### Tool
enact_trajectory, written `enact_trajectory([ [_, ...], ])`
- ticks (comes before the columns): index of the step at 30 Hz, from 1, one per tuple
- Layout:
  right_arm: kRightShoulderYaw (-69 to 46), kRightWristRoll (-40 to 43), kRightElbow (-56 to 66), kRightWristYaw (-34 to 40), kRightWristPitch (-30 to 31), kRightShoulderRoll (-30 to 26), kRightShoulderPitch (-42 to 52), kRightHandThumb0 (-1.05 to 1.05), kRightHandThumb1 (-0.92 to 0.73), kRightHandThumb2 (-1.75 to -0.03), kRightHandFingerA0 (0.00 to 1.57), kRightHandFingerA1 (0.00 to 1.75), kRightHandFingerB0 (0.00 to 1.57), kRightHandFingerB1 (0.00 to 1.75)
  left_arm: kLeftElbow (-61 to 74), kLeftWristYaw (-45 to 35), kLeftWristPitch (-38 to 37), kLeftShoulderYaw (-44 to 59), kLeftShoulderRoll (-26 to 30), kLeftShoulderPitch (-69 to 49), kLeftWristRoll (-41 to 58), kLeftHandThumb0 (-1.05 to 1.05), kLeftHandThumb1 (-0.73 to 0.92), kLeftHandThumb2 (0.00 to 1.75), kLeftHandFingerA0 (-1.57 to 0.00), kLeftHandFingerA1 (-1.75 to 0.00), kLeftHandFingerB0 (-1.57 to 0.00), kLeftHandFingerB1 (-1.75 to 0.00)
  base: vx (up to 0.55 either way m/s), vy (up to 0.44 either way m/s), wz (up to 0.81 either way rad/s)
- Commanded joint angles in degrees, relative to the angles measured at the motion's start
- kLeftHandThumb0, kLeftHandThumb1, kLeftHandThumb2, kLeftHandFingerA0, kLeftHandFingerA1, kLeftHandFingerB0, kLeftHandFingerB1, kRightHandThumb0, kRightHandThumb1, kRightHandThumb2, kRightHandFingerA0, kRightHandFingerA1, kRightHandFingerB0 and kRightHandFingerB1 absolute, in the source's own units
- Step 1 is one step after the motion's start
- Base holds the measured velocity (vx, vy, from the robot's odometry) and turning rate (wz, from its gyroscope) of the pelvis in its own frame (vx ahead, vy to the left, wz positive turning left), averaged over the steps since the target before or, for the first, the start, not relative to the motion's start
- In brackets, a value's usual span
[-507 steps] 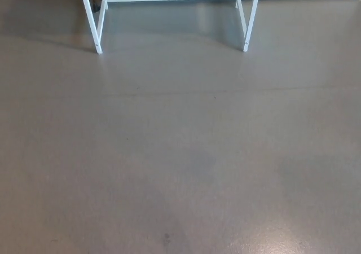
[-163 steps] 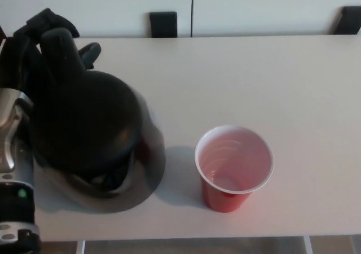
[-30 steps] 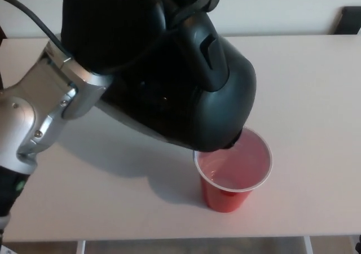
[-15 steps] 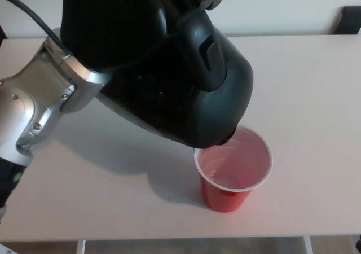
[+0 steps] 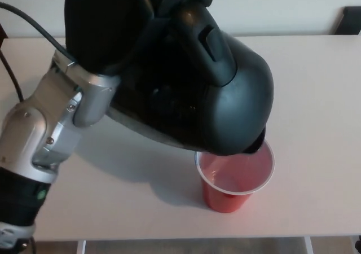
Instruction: The robot walk towards a table in front and uses its left hand to pick up the pot from the base and pour water to the cup on the right hand side
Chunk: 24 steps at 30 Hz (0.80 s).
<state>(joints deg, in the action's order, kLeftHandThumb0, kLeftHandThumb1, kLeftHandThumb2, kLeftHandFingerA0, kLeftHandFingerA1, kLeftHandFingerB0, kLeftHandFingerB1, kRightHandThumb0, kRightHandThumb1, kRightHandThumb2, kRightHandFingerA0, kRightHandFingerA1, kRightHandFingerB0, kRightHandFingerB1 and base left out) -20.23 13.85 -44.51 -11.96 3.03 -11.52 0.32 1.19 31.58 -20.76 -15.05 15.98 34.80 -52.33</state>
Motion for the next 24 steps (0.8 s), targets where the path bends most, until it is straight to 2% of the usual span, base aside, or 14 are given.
enact_trajectory([
  [1, -0.3, 0.1, -0.6, 0.1, -0.5, -0.7, 0.4, -0.4, -0.51, -0.69, 0.37, 0.47, 0.33, 0.43, 6.4, -21.7, 32.8, 20.7, -14.3, 1.1, 47.9, -0.09, 0.66, 0.54, -0.71, -1.75, -0.51, -1.75, 0.0, 0.0, 0.0],
  [4, -0.2, 0.1, -0.2, 0.1, -0.6, -0.6, 0.7, -0.39, -0.52, -0.69, 0.38, 0.48, 0.33, 0.43, 4.5, -21.7, 38.1, 27.7, -16.2, 3.0, 57.2, -0.06, 0.65, 0.53, -0.68, -1.75, -0.5, -1.75, 0.0, 0.0, 0.0],
  [11, -0.1, -0.1, 0.3, 0.5, -0.5, -0.4, 0.8, -0.4, -0.51, -0.7, 0.39, 0.48, 0.34, 0.44, -0.9, -20.6, 43.6, 37.9, -15.7, 5.9, 63.8, -0.04, 0.65, 0.54, -0.71, -1.75, -0.56, -1.75, 0.0, 0.0, 0.0],
  [18, -0.5, 0.5, -0.5, 0.1, -0.2, -0.4, 0.3, -0.39, -0.51, -0.69, 0.38, 0.48, 0.35, 0.44, -4.6, -19.9, 44.6, 44.2, -14.6, 6.0, 67.6, -0.01, 0.62, 0.56, -0.73, -1.75, -0.46, -1.71, 0.0, 0.0, 0.0],
  [23, -0.4, 0.3, -1.7, -0.3, -1.4, -0.4, 0.0, -0.38, -0.52, -0.69, 0.38, 0.49, 0.35, 0.44, -6.9, -21.2, 44.9, 47.4, -13.6, 5.8, 69.4, -0.03, 0.62, 0.58, -0.78, -1.75, -0.51, -1.68, 0.0, 0.0, 0.0],
  [24, -0.2, 0.1, -1.7, -0.1, -1.4, -0.4, 0.1, -0.39, -0.53, -0.7, 0.37, 0.48, 0.36, 0.44, -7.6, -21.1, 44.7, 48.6, -13.4, 5.1, 70.2, -0.05, 0.63, 0.56, -0.79, -1.75, -0.54, -1.6, 0.0, 0.0, 0.0],
])
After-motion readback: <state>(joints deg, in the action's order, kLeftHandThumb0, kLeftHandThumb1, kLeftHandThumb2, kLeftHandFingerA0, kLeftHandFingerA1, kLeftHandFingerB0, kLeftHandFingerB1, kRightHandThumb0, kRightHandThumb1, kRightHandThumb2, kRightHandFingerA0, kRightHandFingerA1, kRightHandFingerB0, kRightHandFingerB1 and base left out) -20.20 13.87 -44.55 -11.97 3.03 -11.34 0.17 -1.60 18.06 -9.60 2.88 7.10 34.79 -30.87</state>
